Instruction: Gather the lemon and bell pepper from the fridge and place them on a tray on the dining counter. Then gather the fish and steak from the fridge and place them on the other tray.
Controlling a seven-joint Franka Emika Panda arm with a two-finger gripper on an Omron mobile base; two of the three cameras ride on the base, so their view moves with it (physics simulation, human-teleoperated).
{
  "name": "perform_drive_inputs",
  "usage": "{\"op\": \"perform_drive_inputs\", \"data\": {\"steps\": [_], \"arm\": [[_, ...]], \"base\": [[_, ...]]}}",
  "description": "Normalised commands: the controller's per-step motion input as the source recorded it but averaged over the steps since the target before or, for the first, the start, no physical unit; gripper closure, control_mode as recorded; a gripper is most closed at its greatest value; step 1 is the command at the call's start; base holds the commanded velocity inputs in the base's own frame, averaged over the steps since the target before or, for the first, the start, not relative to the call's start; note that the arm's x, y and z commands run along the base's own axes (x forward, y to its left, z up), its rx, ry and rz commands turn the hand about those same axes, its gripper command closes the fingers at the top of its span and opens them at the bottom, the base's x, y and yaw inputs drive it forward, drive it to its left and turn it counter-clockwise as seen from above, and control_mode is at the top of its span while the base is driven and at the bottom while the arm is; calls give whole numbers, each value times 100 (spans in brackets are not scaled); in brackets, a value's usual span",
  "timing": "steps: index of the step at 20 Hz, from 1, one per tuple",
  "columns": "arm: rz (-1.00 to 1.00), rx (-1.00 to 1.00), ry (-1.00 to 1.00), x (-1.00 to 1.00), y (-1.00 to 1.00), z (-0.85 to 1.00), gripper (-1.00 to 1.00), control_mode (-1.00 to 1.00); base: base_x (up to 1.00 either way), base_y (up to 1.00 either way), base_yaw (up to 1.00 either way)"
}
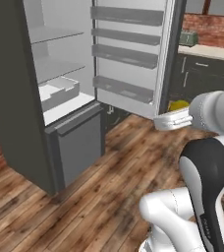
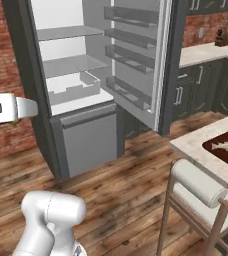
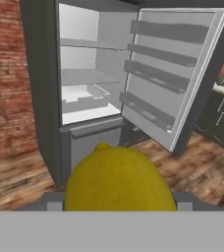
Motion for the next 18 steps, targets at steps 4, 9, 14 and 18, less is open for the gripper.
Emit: {"op": "perform_drive_inputs", "data": {"steps": [4, 9, 14, 18], "arm": [[0, 0, 0, 0, 0, 0, 100, 100], [0, 0, 0, 0, 0, 0, 100, 100], [0, 0, 0, 0, 0, 0, 100, 100], [0, 0, 0, 0, 0, 0, 100, 100]], "base": [[-30, -37, -42], [-16, -53, -39], [-5, -57, -36], [-9, -40, -33]]}}
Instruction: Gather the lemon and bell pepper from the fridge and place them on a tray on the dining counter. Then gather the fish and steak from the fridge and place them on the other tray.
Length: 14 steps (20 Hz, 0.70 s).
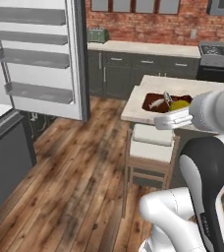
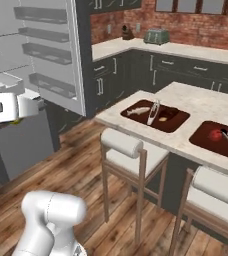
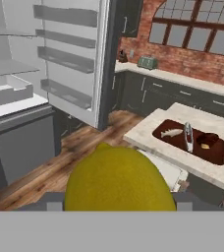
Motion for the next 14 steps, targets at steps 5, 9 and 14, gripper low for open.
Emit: {"op": "perform_drive_inputs", "data": {"steps": [5, 9, 14], "arm": [[0, 0, 0, 0, 0, 0, 100, 100], [0, 0, 0, 0, 0, 0, 100, 100], [0, 0, 0, 0, 0, 0, 100, 100]], "base": [[-25, -36, -19], [0, -59, -15], [4, -72, -17]]}}
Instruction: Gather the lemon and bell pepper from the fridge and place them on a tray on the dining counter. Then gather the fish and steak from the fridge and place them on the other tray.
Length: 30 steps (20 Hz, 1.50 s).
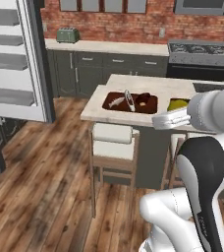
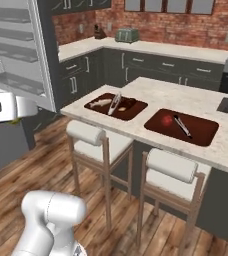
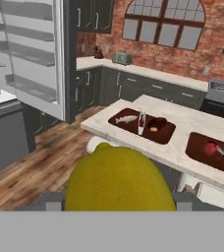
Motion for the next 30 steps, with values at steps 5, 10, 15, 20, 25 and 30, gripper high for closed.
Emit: {"op": "perform_drive_inputs", "data": {"steps": [5, 10, 15, 20, 25, 30], "arm": [[0, 0, 0, 0, 0, 0, 100, 100], [0, 0, 0, 0, 0, 0, 100, 100], [0, 0, 0, 0, 0, 0, 100, 100], [0, 0, 0, 0, 0, 0, 100, 100], [0, 0, 0, 0, 0, 0, 100, 100], [0, 0, 0, 0, 0, 0, 100, 100]], "base": [[16, -68, -19], [28, -62, -20], [39, -53, -20], [40, -33, -27], [33, -40, -29], [33, -28, -26]]}}
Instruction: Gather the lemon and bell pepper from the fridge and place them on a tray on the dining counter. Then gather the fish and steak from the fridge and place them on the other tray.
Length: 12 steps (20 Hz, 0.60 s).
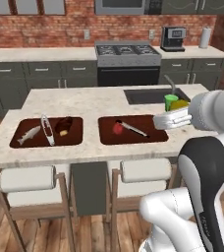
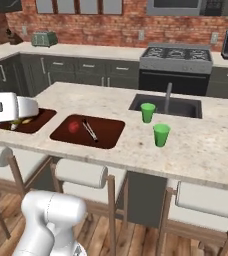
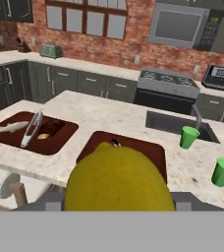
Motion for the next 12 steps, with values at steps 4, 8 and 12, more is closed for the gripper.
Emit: {"op": "perform_drive_inputs", "data": {"steps": [4, 8, 12], "arm": [[0, 0, 0, 0, 0, 0, 100, 100], [0, 0, 0, 0, 0, 0, 100, 100], [0, 0, 0, 0, 0, 0, 100, 100]], "base": [[35, -1, -16], [43, 0, -10], [48, 6, -3]]}}
